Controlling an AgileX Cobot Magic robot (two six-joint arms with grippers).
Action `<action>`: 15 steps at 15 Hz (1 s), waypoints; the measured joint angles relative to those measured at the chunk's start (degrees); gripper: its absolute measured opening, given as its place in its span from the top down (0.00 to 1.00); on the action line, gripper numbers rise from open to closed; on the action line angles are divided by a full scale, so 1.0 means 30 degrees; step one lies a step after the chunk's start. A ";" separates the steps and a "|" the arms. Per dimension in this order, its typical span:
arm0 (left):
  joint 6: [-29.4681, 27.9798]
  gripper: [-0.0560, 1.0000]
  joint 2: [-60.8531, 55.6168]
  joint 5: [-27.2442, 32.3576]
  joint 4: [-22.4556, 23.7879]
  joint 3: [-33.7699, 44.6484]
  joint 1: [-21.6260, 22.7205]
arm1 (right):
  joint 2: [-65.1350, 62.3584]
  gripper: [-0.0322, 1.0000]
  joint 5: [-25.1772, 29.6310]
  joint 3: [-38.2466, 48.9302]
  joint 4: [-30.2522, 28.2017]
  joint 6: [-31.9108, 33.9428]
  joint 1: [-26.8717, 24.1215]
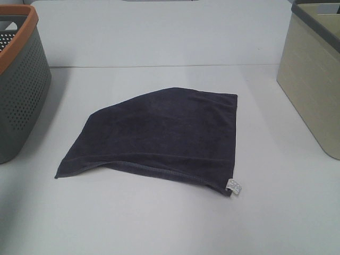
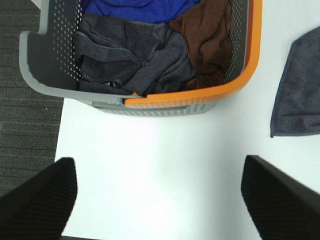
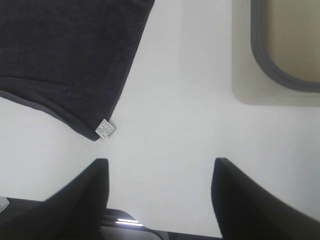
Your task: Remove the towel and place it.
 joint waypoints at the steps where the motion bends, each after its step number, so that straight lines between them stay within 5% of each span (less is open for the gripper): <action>1: 0.0592 0.15 -0.1241 -0.0019 0.0000 0.0764 0.0000 | -0.1451 0.38 0.0000 0.0898 0.0000 0.0000 0.0000; 8: 0.1910 0.15 -0.9263 -0.2693 -0.0095 0.6322 0.0000 | -1.0008 0.38 0.0038 0.5424 -0.0057 0.0000 0.0000; 15: 0.2540 0.15 -1.5489 -0.2827 -0.0611 1.0523 -0.0516 | -1.5260 0.38 -0.0134 1.0141 -0.0840 0.0000 0.0000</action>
